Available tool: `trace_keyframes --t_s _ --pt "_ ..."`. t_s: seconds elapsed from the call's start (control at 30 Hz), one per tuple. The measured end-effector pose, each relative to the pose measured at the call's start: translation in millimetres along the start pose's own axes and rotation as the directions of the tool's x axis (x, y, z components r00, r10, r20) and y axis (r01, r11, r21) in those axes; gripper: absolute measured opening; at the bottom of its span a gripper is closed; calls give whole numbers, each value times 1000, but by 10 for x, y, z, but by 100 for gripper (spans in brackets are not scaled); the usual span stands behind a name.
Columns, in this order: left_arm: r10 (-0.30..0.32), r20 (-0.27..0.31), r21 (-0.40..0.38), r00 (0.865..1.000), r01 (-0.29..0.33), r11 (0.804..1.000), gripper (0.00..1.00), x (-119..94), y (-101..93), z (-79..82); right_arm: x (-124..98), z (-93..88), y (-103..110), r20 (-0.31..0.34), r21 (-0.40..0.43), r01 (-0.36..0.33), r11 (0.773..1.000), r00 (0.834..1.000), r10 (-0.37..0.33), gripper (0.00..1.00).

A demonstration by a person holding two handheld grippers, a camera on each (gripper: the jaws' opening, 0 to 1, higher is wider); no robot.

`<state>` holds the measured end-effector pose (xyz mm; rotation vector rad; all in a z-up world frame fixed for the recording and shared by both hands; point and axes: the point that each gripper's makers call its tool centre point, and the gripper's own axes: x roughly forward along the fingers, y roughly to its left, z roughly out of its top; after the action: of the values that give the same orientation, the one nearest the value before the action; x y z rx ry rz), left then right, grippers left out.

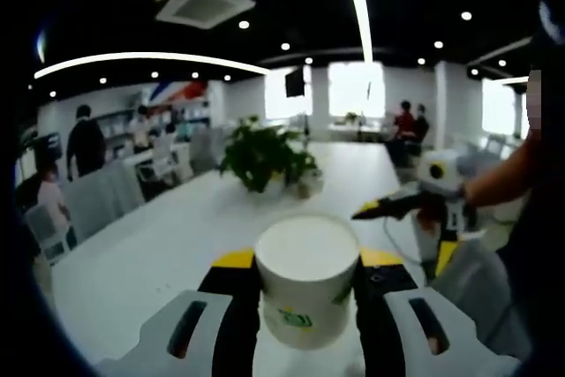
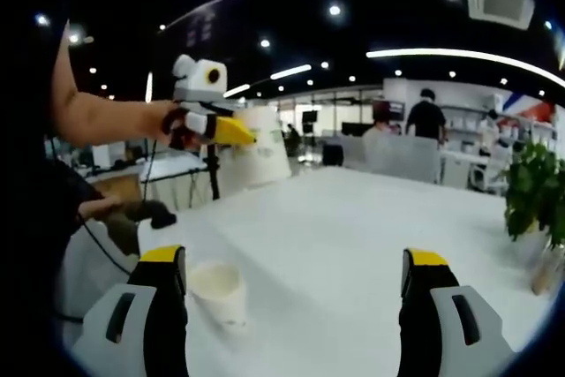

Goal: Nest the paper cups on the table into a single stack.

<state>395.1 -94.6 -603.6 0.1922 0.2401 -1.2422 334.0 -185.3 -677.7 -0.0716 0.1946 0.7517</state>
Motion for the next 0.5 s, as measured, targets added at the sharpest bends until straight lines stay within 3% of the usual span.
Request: trace_keyframes --t_s 0.33,0.5 --pt "-39 -1 -3 999 39 999 40 -1 -263 -16 -41 94 -2 18 -1 -6 1000 1000 6 100" --pt "-34 4 24 999 34 999 40 -33 -344 -4 -65 189 43 65 0 -26 1000 998 26 99"
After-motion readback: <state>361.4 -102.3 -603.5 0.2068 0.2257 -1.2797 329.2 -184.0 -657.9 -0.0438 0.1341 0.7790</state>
